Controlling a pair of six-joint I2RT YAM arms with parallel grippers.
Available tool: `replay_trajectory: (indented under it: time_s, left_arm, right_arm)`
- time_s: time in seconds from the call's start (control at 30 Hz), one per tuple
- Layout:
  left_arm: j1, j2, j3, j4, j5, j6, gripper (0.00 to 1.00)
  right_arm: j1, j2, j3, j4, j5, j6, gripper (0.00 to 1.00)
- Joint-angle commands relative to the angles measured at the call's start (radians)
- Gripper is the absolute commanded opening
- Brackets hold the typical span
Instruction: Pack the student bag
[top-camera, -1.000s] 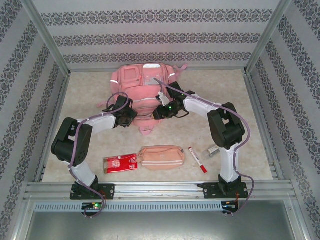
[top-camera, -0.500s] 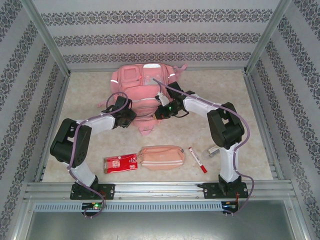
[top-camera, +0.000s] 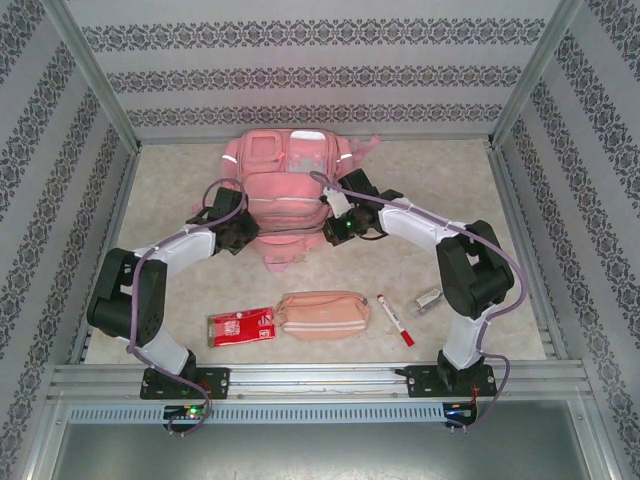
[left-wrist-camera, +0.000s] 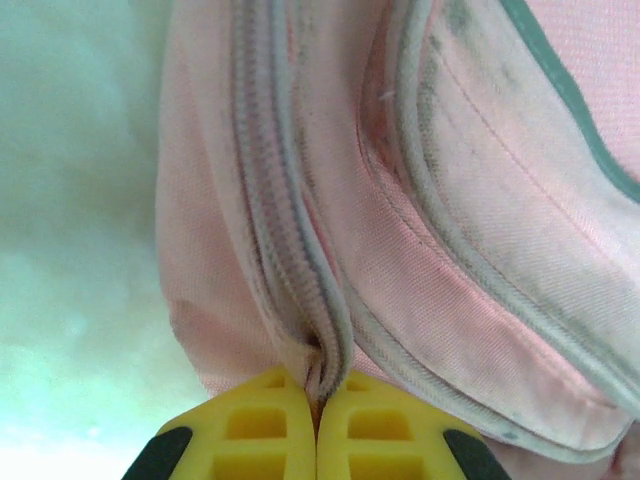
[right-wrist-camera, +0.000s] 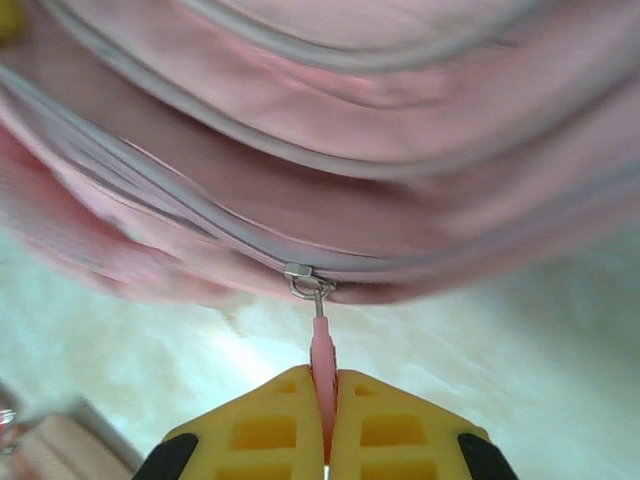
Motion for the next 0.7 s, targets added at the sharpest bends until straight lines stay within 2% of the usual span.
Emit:
replay_trajectory:
  time_s: [0.0, 0.1, 0.2, 0.3, 0.33, 0.37, 0.4, 0.5, 0.67]
  left_arm:
    - [0.095, -0.043, -0.007, -0.046, 0.014, 0.104, 0.0]
    - [0.162, -0.032, 0.021, -0.079, 0.066, 0.164, 0.0]
    - [0.219, -0.002, 0.062, -0.095, 0.077, 0.239, 0.0]
    - [0.286, 0.071, 0.153, -0.133, 0.132, 0.299, 0.0]
    - [0.305, 0.098, 0.189, -0.162, 0.151, 0.3, 0.12]
    - [0.32, 0.121, 0.217, -0.184, 0.182, 0.295, 0.31]
    - [0.325, 0.132, 0.241, -0.197, 0.214, 0.294, 0.39]
    - [0.316, 0.1, 0.243, -0.2, 0.259, 0.285, 0.45]
    - [0.284, -0.081, 0.096, -0.223, 0.252, 0.221, 0.51]
  right_arm:
    - [-0.04, -0.043, -0.038, -0.04, 0.184, 0.005, 0.0]
    - [-0.045, -0.062, -0.05, -0.031, 0.21, 0.003, 0.0]
    - [-0.041, -0.088, -0.07, -0.011, 0.175, 0.0, 0.0]
    - [-0.017, -0.111, -0.088, 0.004, 0.118, -0.005, 0.0]
    - [-0.001, -0.116, -0.094, 0.009, 0.104, -0.001, 0.0]
    - [0.019, -0.118, -0.096, 0.015, 0.093, 0.011, 0.0]
    - [0.039, -0.117, -0.097, 0.026, 0.073, 0.03, 0.0]
    - [0.125, -0.102, -0.073, 0.043, 0.027, 0.074, 0.0]
    - [0.238, -0.049, 0.021, 0.06, -0.004, 0.134, 0.0]
